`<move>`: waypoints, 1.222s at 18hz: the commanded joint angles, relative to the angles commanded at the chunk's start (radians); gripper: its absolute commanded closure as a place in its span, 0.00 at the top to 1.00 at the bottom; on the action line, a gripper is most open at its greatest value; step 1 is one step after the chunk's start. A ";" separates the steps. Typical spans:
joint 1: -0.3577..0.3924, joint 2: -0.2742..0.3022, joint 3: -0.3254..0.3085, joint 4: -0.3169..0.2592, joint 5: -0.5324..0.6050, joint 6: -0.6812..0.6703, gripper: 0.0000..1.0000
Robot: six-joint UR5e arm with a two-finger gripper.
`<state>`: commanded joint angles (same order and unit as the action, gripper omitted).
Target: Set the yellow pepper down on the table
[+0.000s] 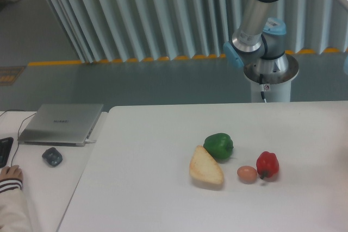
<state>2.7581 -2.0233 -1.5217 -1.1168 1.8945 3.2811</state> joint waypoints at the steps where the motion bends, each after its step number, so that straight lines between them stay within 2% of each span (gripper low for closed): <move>1: 0.011 0.002 -0.002 -0.001 -0.002 0.008 1.00; 6: 0.020 0.000 -0.020 0.003 -0.002 0.045 1.00; 9: 0.018 0.000 -0.046 0.038 -0.002 0.038 1.00; 18: 0.043 -0.002 -0.055 0.041 -0.003 0.037 0.99; 22: 0.060 -0.003 -0.055 0.045 -0.003 -0.003 0.72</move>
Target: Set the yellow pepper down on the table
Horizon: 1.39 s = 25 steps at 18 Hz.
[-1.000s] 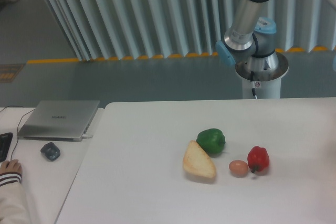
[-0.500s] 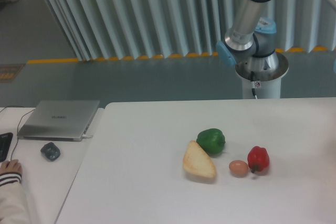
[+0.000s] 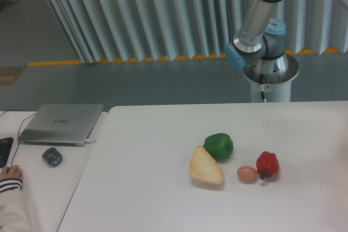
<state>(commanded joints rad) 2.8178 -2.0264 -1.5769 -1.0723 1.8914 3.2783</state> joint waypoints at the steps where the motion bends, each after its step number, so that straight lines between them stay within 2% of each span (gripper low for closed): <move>1: 0.002 -0.002 0.005 -0.002 0.002 -0.012 0.70; 2: 0.002 -0.002 0.000 -0.002 0.000 -0.023 0.70; 4: 0.002 -0.002 -0.005 -0.002 0.000 -0.051 0.62; 8: 0.002 -0.002 -0.008 0.000 0.000 -0.052 0.61; 10: 0.002 0.000 -0.008 0.000 0.000 -0.072 0.52; 13: 0.000 0.003 0.001 -0.005 0.000 -0.077 0.52; 16: 0.000 0.011 0.043 -0.024 -0.005 -0.080 0.52; 19: -0.006 0.020 0.126 -0.151 -0.006 -0.165 0.52; 20: -0.006 0.021 0.141 -0.178 -0.015 -0.189 0.52; 23: 0.002 0.044 0.146 -0.234 -0.121 -0.259 0.52; 24: 0.003 0.055 0.146 -0.279 -0.162 -0.322 0.52; 25: 0.006 0.073 0.144 -0.349 -0.251 -0.429 0.52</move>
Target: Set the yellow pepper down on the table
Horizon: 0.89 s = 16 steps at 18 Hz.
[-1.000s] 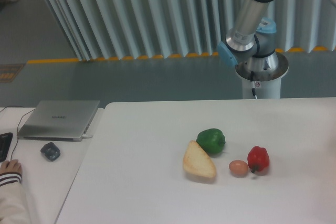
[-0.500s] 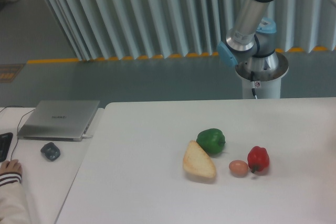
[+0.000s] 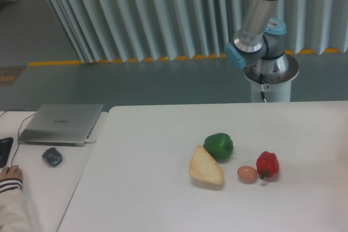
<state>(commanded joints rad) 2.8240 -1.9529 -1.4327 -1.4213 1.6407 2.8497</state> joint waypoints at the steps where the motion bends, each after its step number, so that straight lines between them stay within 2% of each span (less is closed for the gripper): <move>1: 0.002 0.006 0.000 -0.043 -0.059 -0.051 0.52; 2: 0.000 0.028 -0.009 -0.083 -0.121 -0.103 0.52; 7: -0.015 0.074 -0.014 -0.157 -0.186 -0.243 0.52; 9: -0.023 0.091 -0.012 -0.205 -0.281 -0.342 0.52; 12: -0.092 0.118 -0.015 -0.203 -0.326 -0.603 0.52; 16: -0.179 0.126 -0.018 -0.168 -0.328 -0.810 0.51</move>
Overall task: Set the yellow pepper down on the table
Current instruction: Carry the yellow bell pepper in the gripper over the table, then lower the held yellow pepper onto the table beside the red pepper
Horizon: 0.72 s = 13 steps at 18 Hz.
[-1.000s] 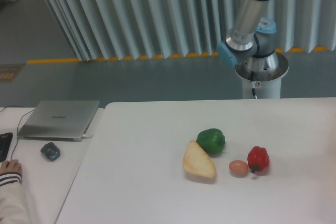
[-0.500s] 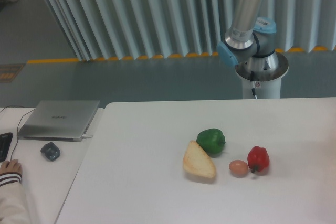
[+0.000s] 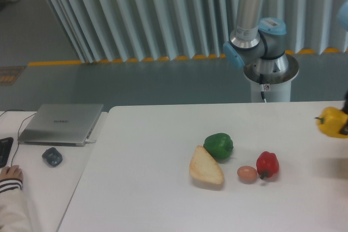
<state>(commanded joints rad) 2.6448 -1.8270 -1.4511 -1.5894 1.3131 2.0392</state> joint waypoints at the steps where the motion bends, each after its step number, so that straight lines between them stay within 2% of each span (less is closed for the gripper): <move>1: -0.032 0.000 0.000 0.023 0.002 -0.064 0.51; 2: -0.069 0.000 -0.006 0.052 0.005 -0.147 0.51; 4: -0.091 0.003 -0.031 0.101 0.005 -0.224 0.51; 9: -0.137 0.023 -0.090 0.274 0.021 -0.424 0.51; 13: -0.215 0.009 -0.121 0.396 0.214 -0.510 0.51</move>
<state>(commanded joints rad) 2.4301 -1.8177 -1.5723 -1.1937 1.5273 1.5295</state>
